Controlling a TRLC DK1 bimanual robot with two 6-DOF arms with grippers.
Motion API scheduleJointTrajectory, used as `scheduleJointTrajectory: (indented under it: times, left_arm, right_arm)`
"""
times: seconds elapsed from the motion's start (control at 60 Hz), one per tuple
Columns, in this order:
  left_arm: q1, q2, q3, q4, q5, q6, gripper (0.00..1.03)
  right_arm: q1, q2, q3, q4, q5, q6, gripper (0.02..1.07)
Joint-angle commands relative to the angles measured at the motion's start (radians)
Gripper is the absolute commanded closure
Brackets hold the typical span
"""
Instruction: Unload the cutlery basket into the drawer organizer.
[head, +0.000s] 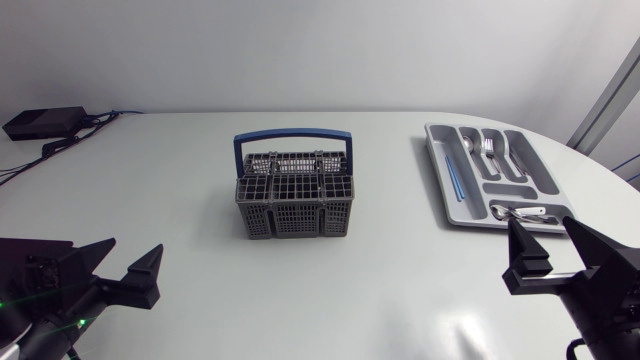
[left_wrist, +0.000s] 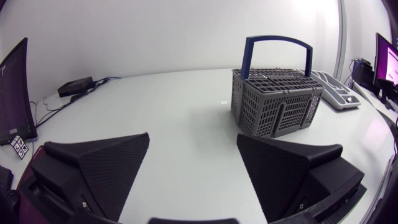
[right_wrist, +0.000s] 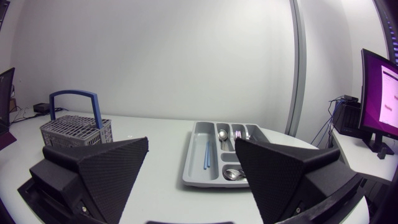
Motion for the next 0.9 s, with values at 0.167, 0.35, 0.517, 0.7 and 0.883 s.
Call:
scheduleJointTrajectory:
  times: [0.167, 0.35, 0.517, 0.7, 0.883]
  left_arm:
    - [-0.046, -0.02, -0.056, 0.074, -0.056, 0.078, 0.04]
    - [-0.032, -0.051, -0.064, 0.079, -0.062, 0.092, 0.04]
    - [0.001, -0.096, -0.064, 0.074, -0.034, 0.066, 0.04]
    - [0.038, -0.146, -0.063, 0.069, -0.002, 0.036, 0.04]
    - [0.075, -0.196, -0.063, 0.064, 0.029, 0.006, 0.04]
  right_arm:
    - [0.007, -0.004, -0.018, -0.003, -0.001, 0.026, 0.07]
    - [0.007, -0.004, -0.018, -0.003, -0.001, 0.026, 0.07]
    - [0.007, -0.004, -0.018, -0.003, -0.001, 0.026, 0.07]
    - [0.007, -0.004, -0.018, -0.003, -0.001, 0.026, 0.07]
    - [0.007, -0.004, -0.018, -0.003, -0.001, 0.026, 0.07]
